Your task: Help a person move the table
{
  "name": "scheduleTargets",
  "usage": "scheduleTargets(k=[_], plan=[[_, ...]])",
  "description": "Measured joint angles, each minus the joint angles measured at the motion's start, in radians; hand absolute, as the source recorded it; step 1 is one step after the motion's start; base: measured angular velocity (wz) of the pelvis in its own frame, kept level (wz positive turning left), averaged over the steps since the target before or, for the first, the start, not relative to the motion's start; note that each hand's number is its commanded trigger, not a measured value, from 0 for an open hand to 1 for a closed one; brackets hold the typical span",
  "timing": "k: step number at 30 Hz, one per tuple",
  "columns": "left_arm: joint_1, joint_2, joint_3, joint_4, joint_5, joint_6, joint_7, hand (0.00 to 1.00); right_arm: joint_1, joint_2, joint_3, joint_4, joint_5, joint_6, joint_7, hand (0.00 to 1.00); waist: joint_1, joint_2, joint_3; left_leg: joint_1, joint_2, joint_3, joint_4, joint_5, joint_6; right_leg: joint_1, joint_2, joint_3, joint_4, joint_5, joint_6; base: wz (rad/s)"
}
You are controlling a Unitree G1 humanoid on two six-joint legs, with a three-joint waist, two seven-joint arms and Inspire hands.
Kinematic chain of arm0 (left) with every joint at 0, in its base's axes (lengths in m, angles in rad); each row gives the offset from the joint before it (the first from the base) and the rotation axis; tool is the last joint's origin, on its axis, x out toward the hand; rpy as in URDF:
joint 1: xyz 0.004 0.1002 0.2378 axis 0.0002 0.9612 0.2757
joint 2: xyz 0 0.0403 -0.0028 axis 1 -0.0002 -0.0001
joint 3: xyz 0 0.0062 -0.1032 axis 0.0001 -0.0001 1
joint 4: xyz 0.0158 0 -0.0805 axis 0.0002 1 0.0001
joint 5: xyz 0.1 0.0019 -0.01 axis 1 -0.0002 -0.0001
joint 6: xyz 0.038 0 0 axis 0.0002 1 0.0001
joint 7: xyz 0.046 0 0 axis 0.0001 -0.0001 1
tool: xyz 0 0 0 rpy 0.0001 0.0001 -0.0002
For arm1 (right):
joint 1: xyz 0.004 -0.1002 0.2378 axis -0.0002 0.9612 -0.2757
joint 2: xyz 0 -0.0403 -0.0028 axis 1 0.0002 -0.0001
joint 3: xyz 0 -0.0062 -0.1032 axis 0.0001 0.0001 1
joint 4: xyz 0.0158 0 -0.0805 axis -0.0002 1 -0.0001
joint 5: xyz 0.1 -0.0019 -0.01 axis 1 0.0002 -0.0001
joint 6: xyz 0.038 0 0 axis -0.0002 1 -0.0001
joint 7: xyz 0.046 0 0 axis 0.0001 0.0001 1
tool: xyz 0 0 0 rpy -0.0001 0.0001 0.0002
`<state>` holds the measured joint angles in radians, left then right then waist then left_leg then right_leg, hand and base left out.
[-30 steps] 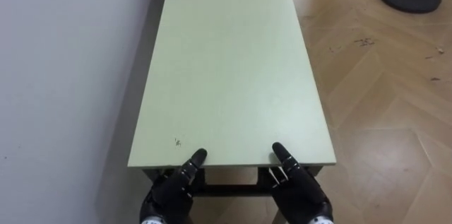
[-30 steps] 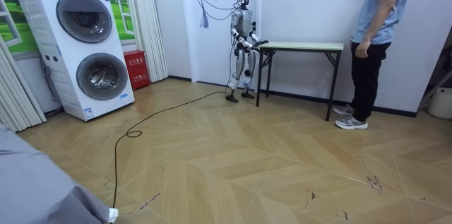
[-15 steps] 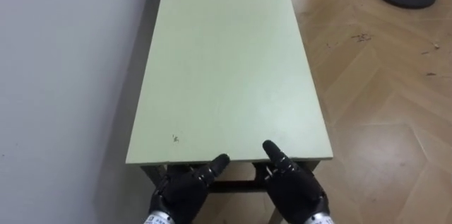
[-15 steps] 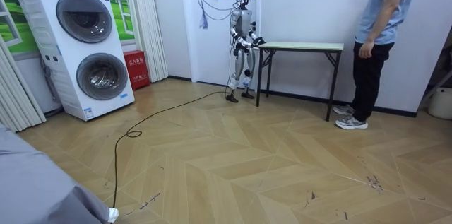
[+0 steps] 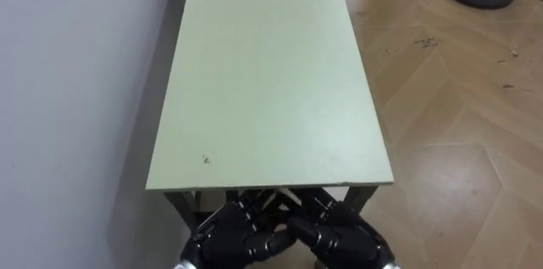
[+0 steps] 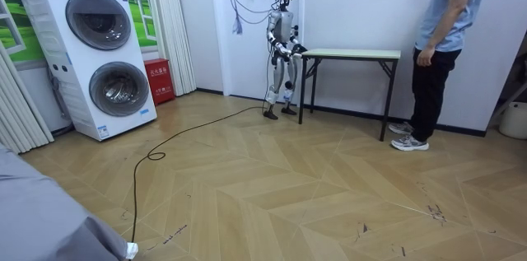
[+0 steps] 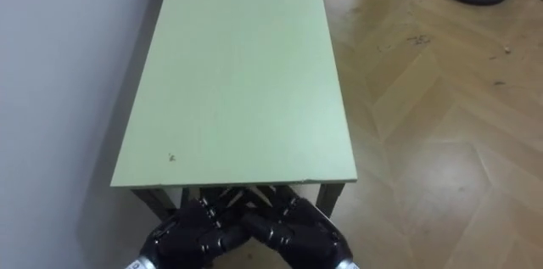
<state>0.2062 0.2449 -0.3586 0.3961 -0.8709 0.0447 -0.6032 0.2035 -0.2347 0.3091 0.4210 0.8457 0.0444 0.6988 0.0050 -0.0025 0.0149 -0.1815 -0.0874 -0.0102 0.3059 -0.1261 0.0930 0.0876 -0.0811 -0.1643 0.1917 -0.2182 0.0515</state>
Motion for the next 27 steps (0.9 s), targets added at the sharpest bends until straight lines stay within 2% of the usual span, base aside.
scheduleTargets(k=[4, 8, 11, 15, 16, 19, 21, 23, 25, 27], plan=[[0.001, 0.004, -0.008, 0.026, 0.001, 0.003, -0.001, 0.00, -0.001, -0.006, 0.013, 0.009, -0.036, 0.000, 0.000, 0.00, 0.000, -0.001, 0.0048, -0.001, 0.004, -0.003, 0.005, -0.001, -0.003, 0.001, 0.006, 0.000, 0.004, 0.000, -0.001, 0.00], [0.002, 0.012, -0.019, 0.075, 0.002, 0.006, 0.005, 0.00, -0.014, -0.003, 0.034, 0.091, -0.045, 0.000, -0.011, 0.00, 0.002, -0.002, 0.0072, 0.007, 0.006, -0.002, 0.006, -0.001, -0.007, 0.008, 0.010, 0.001, 0.008, 0.001, -0.002, 0.00], [0.002, 0.008, -0.036, 0.140, 0.014, 0.006, 0.035, 0.00, -0.022, 0.001, 0.042, 0.167, -0.048, 0.000, -0.056, 0.00, 0.000, -0.004, 0.0105, 0.011, 0.006, -0.006, 0.002, 0.000, -0.014, 0.009, 0.012, -0.001, 0.010, 0.001, -0.002, 0.00], [-0.002, -0.003, -0.032, 0.270, 0.094, -0.012, 0.117, 0.00, -0.034, 0.007, 0.028, 0.332, -0.093, 0.000, -0.178, 0.00, -0.001, -0.005, 0.0095, 0.014, 0.004, -0.016, -0.001, 0.004, -0.019, 0.011, 0.015, -0.012, 0.010, 0.003, -0.004, 0.05], [-0.002, -0.009, -0.024, 0.292, 0.106, -0.018, 0.133, 0.00, -0.034, 0.008, 0.024, 0.355, -0.109, 0.000, -0.198, 0.00, 0.001, -0.005, 0.0092, 0.016, 0.003, -0.019, -0.003, 0.005, -0.019, 0.014, 0.015, -0.018, 0.010, 0.003, -0.005, 0.10], [-0.007, -0.052, 0.045, 0.382, 0.194, -0.067, 0.239, 0.00, -0.035, 0.032, -0.029, 0.472, -0.161, -0.008, -0.321, 0.00, 0.003, -0.004, -0.0032, 0.035, 0.004, -0.014, -0.032, 0.021, -0.019, 0.018, 0.014, -0.030, 0.008, 0.004, -0.007, -0.03], [-0.015, -0.072, 0.072, 0.428, 0.218, -0.085, 0.282, 0.00, -0.048, 0.046, -0.036, 0.529, -0.168, -0.023, -0.368, 0.00, 0.005, -0.007, -0.0090, 0.057, 0.006, -0.004, -0.058, 0.031, -0.023, 0.027, 0.014, -0.026, 0.005, 0.006, -0.010, -0.12], [-0.017, -0.088, 0.090, 0.461, 0.232, -0.103, 0.327, 0.00, -0.057, 0.054, -0.042, 0.576, -0.167, -0.026, -0.415, 0.00, 0.007, -0.007, -0.0109, 0.073, 0.007, 0.001, -0.073, 0.034, -0.030, 0.041, 0.014, -0.024, -0.011, 0.007, -0.012, -0.07], [-0.010, -0.121, 0.143, 0.483, 0.281, -0.115, 0.392, 0.00, -0.048, 0.065, -0.076, 0.610, -0.169, -0.024, -0.471, 0.00, 0.006, -0.007, -0.0163, 0.076, 0.007, -0.003, -0.081, 0.039, -0.034, 0.045, 0.015, -0.031, -0.015, 0.007, -0.012, 0.05], [-0.002, -0.130, 0.179, 0.497, 0.320, -0.117, 0.434, 0.00, -0.045, 0.077, -0.106, 0.644, -0.173, -0.021, -0.505, 0.00, 0.006, -0.006, -0.0148, 0.082, 0.007, -0.006, -0.087, 0.043, -0.035, 0.051, 0.016, -0.035, -0.023, 0.007, -0.012, 0.05]])
